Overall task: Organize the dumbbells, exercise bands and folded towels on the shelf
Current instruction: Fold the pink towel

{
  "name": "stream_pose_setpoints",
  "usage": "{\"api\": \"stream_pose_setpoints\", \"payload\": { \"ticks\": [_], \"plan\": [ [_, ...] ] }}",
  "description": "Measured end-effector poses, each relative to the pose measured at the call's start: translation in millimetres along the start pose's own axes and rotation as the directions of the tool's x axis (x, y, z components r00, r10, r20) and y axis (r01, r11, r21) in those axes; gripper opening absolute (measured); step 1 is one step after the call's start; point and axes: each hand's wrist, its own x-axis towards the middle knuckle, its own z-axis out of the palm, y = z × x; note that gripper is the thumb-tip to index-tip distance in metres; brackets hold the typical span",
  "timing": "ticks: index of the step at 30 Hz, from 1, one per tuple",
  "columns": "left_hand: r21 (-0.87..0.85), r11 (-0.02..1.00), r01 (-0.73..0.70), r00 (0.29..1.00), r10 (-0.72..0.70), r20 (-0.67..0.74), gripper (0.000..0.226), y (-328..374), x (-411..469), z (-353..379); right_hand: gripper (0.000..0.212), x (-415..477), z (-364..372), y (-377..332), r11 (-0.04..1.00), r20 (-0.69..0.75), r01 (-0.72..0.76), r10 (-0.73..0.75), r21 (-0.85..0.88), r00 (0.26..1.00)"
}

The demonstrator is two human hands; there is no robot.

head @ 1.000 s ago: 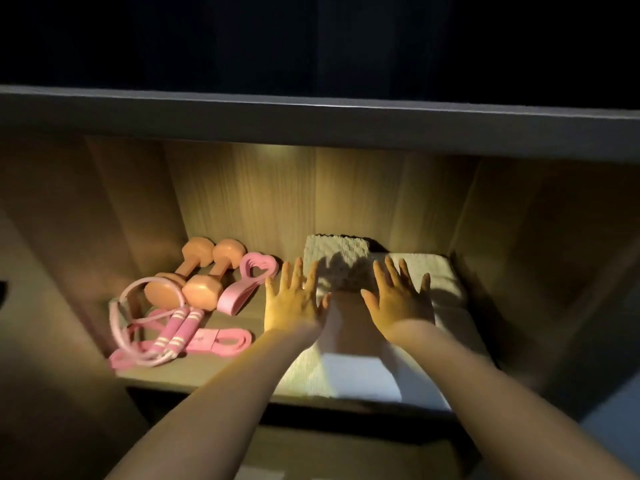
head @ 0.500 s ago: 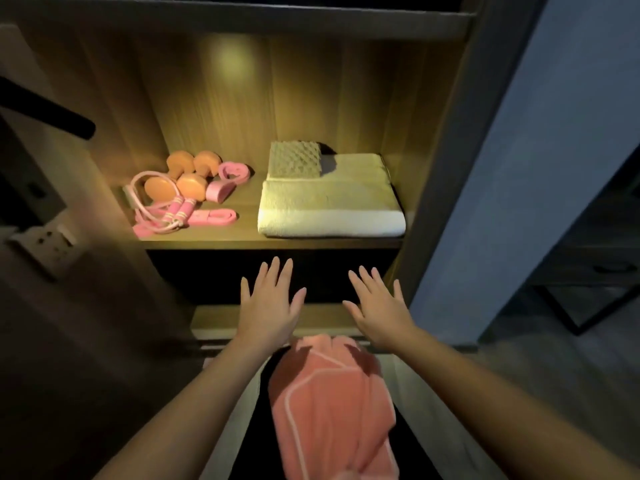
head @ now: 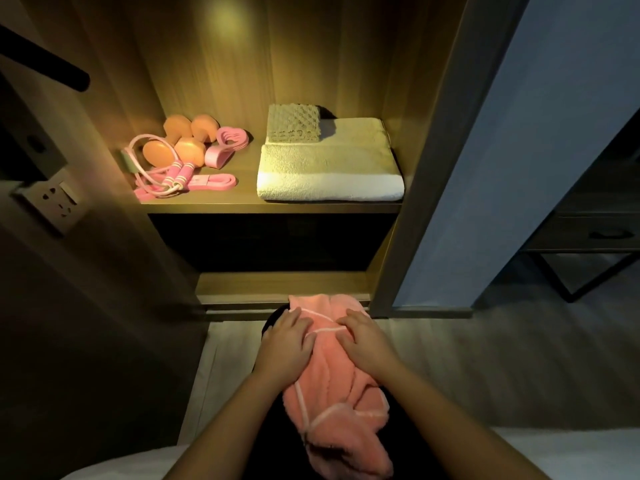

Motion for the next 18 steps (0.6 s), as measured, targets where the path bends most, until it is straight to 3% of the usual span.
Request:
{"api": "stream_pose_setpoints", "payload": {
  "ticks": [6, 9, 12, 15, 18],
  "plan": [
    [-0.156, 0.986, -0.058, 0.972, 0.020, -0.233, 0.017, -1.7, -4.0, 4.6, 0.021, -3.0, 5.2, 2.3, 0.990, -0.200, 0.057, -0.030, 0.129, 0.979],
    [-0.245, 0.963, -0.110, 0.952, 0.031, -0.306, 0.023, -0.1, -8.7, 5.1, 0.013, -9.6, 7.3, 3.7, 0.985, -0.361, 0.069, -0.006, 0.161, 0.933],
    [-0.475, 0.868, -0.143, 0.974, 0.038, -0.224, 0.032, -2.4, -9.4, 4.1, 0.010, -13.8, 4.1, -0.1, 0.993, -0.460, 0.065, -0.014, 0.094, 0.888],
    [-0.685, 0.728, -0.025, 0.994, -0.052, -0.092, 0.031, -6.8, -5.5, 2.0, 0.011, -16.8, 1.8, -3.1, 0.981, -0.454, 0.114, -0.032, 0.155, 0.891],
    [-0.705, 0.699, 0.117, 0.993, -0.093, 0.073, 0.024, -7.2, 2.9, -5.4, 0.010, -18.8, 1.8, -3.4, 0.966, -0.473, 0.151, -0.036, 0.208, 0.880]
  ]
}}
